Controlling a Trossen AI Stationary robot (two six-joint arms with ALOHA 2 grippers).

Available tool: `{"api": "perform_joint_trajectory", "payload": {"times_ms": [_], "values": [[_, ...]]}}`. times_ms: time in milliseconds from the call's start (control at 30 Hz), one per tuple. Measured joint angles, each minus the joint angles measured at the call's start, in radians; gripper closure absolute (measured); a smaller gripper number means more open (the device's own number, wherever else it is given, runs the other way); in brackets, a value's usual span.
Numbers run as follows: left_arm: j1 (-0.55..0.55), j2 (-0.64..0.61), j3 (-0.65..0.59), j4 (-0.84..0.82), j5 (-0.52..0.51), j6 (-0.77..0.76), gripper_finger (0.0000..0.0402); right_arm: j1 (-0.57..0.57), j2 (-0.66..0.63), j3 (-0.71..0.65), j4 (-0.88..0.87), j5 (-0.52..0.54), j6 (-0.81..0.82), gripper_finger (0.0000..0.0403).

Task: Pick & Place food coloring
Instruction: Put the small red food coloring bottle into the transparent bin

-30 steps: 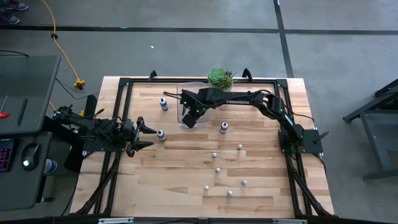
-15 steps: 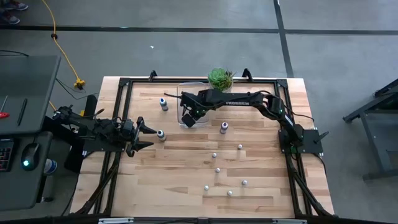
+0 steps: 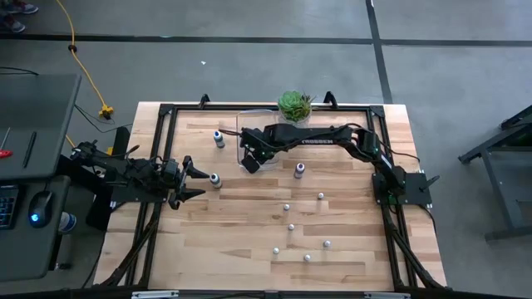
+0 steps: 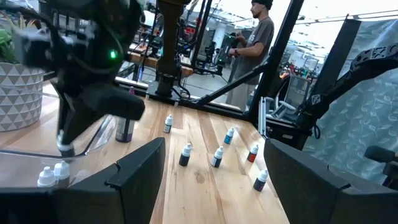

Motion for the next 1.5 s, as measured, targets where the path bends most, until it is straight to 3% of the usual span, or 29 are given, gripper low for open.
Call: {"api": "perform_joint_trajectory", "payload": {"times_ms": [233,633,1500], "values": [[0.000,0.000,0.000,0.000,0.000,0.000,0.0130,0.007,0.000,-0.110,0.149,-0.083,0.019,0.0337],[0.000,0.000,0.000,0.000,0.000,0.000,0.0130,-0.001,-0.016,-0.104,0.135,-0.088,-0.002,0.0341],[0.000,0.000,0.000,0.000,0.000,0.000,0.0130,-0.009,-0.034,-0.103,0.125,-0.103,-0.045,0.0288]]}}
